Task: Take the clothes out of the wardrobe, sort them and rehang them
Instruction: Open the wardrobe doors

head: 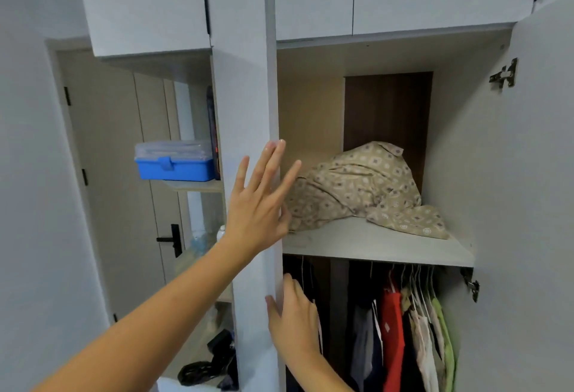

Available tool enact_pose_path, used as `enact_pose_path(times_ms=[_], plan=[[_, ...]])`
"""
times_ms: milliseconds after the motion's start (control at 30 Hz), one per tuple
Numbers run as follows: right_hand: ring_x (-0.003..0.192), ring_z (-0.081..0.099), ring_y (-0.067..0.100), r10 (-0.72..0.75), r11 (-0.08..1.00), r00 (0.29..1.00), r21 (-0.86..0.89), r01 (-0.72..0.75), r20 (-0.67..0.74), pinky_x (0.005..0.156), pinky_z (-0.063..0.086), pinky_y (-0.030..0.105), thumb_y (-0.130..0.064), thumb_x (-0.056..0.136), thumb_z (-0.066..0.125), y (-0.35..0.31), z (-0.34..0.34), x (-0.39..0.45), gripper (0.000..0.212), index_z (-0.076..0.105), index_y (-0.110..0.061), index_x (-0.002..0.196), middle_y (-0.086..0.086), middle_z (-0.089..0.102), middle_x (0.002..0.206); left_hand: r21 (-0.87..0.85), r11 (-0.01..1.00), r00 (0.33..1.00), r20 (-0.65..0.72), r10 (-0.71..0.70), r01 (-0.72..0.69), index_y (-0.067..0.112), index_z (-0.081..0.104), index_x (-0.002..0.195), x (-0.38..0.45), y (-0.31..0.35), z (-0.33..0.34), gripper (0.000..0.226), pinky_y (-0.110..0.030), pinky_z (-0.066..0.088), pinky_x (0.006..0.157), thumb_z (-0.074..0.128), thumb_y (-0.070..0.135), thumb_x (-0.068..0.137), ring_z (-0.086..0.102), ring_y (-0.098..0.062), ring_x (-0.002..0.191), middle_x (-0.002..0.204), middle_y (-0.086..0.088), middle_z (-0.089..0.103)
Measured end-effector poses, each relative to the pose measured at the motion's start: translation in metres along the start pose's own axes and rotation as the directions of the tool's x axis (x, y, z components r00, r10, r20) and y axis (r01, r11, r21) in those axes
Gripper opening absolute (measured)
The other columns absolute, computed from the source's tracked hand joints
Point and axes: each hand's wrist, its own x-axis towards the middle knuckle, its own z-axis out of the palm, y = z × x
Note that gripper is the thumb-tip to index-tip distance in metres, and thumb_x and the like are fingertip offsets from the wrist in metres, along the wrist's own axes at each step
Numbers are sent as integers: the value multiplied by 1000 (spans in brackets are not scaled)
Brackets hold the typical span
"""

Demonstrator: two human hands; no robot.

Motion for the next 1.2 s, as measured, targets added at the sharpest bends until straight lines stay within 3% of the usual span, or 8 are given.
enact_pose_path(times_ms=[133,200,333,467,633,800,967,1200], plan=[[124,58,14,-123,992,992,33,123,16,84,47,22,-41,106,51,-27,20,-14,57,30,-27,157,-8,42,150,40,999,999,47,14,-16,23,25,167,-28,-43,-18,89,-65,14,126,52,51,87,-5,-34,163,176,-15,-6],[135,52,13,-145,985,989,97,143,23,95,51,25,-36,107,50,-42,38,-19,68,13,-31,164,-10,33,160,31,999,999,38,33,-34,24,27,167,-40,-64,-26,90,-64,14,126,55,52,86,-4,-34,163,176,-15,-3],[131,58,15,-175,975,984,141,171,15,92,56,30,-34,108,43,-78,86,-30,80,-14,-39,163,-12,15,172,-19,999,999,-22,32,-33,22,34,164,-65,-112,-33,90,-63,15,127,62,45,82,1,-34,163,175,-16,4],[158,22,12,-265,959,964,102,265,-9,116,42,26,-31,109,42,-120,137,-32,87,-30,-30,159,-6,-12,174,-79,996,999,-37,32,-35,17,37,163,-93,-170,-33,93,-62,23,124,67,37,77,1,-40,162,174,-23,4],[153,38,24,-234,972,971,-13,234,-42,100,56,24,-26,97,67,-179,191,-29,103,-7,-8,165,12,14,173,-54,998,999,35,39,-37,16,33,164,-121,-243,-31,91,-60,27,124,65,46,84,1,-40,162,174,-23,2],[152,39,23,-164,986,983,-13,163,-80,95,59,25,-17,93,67,-190,204,-31,100,-1,-5,166,11,12,174,-115,989,996,22,91,-88,15,41,161,-125,-258,-28,85,-59,26,124,63,51,87,3,-38,162,174,-22,5],[159,20,18,-174,984,983,-44,172,-51,118,42,30,-31,107,51,-173,182,-35,90,-16,-19,164,0,-7,175,-229,972,998,-6,55,-55,9,54,149,-119,-230,-28,77,-60,22,126,65,37,79,0,-40,162,173,-24,5],[161,-5,10,-261,965,964,2,261,49,130,17,39,-38,109,39,-134,130,-51,69,2,-32,167,-9,-3,175,-274,960,998,-42,44,-54,12,47,157,-136,-182,-32,74,-57,14,130,61,26,85,5,-37,162,174,-16,15]])
